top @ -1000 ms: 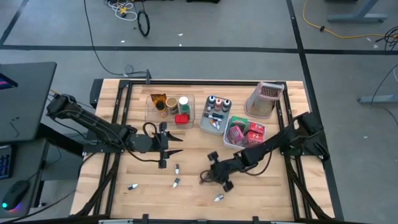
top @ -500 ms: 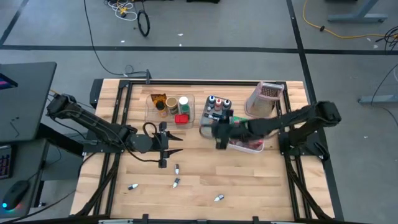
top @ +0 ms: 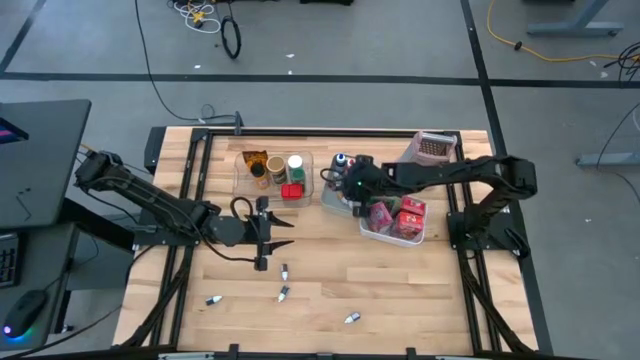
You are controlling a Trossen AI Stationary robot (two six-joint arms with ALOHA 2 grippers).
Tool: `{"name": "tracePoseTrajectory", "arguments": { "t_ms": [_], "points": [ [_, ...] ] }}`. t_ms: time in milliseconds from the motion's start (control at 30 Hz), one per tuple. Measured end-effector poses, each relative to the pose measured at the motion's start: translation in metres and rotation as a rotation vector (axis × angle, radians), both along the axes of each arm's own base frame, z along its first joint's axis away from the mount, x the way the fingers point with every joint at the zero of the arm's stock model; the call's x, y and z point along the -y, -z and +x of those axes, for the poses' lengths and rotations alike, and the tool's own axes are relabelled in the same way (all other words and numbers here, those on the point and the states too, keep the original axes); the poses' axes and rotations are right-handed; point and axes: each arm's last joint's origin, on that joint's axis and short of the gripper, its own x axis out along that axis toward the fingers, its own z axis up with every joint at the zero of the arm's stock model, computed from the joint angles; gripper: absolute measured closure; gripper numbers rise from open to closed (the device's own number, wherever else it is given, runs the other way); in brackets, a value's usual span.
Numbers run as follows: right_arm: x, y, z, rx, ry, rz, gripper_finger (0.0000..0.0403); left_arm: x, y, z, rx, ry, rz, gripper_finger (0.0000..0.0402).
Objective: Pick & Place Kitchen Items
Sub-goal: Put the small orange transparent food coloring into the gray bin, then put the small purple food coloring into the dark white bin
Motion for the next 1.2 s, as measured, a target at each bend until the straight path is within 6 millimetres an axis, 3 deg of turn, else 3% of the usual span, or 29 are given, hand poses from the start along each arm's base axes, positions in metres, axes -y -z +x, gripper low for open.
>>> {"name": "tracePoseTrajectory", "arguments": {
  "t_ms": [200, 467, 667, 867, 1100, 1200],
  "points": [
    [0.012, 0.007, -0.001, -0.027, 0.03, 0.005, 0.0276, 0.0, -0.002, 0.001, 0.021, -0.013, -0.005, 0.0214],
    [0.013, 0.005, 0.001, 0.001, 0.035, 0.008, 0.022, 0.0, -0.002, 0.001, 0.022, -0.012, -0.007, 0.0214],
    [0.008, 0.003, 0.006, 0.067, 0.061, 0.016, 0.0204, 0.001, -0.004, 0.002, 0.047, -0.01, -0.061, 0.0214],
    [-0.015, -0.011, 0.008, 0.095, 0.028, 0.043, 0.021, 0.002, -0.008, 0.003, 0.089, -0.002, -0.097, 0.0214],
    [-0.06, -0.045, 0.005, 0.234, 0.015, 0.155, 0.0231, 0.003, -0.01, 0.003, 0.104, 0.039, -0.086, 0.0214],
    [-0.083, -0.05, 0.001, 0.243, -0.066, 0.2, 0.024, 0.003, -0.01, 0.003, 0.1, 0.037, -0.083, 0.0214]
  ]
}}
